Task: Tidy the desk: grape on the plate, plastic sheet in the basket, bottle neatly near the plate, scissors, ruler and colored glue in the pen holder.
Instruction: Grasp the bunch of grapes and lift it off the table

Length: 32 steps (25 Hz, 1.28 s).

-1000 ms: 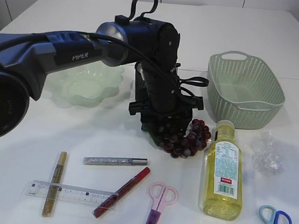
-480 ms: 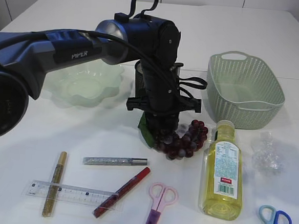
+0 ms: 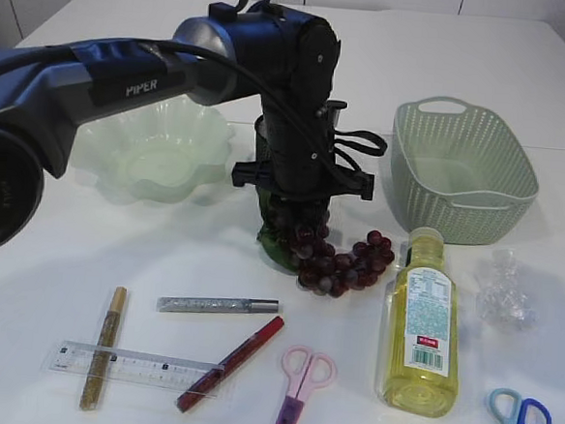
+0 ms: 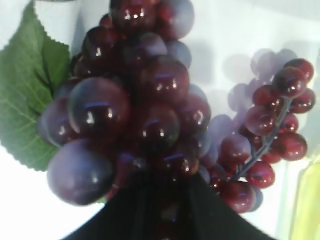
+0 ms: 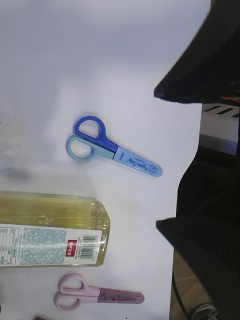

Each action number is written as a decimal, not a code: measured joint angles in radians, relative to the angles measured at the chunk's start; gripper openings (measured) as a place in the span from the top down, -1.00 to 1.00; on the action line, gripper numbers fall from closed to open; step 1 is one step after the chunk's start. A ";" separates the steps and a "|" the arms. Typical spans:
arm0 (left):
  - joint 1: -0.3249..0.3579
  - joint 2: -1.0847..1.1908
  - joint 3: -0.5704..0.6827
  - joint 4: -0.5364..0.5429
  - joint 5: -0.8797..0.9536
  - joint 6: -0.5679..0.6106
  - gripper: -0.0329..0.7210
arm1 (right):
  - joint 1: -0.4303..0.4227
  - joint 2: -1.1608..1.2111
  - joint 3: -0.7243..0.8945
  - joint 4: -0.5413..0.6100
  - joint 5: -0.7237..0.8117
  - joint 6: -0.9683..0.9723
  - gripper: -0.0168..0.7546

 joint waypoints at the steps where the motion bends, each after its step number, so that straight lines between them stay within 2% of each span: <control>1: 0.000 0.000 0.000 -0.014 0.000 0.000 0.65 | 0.000 0.000 0.000 0.000 0.000 0.000 -0.46; 9: -0.030 -0.018 0.000 -0.026 0.006 0.023 0.65 | 0.000 0.000 0.000 -0.006 -0.002 0.000 -0.46; 32: -0.031 -0.222 0.000 -0.013 0.028 0.040 0.64 | 0.000 0.000 0.000 -0.006 -0.002 0.000 -0.46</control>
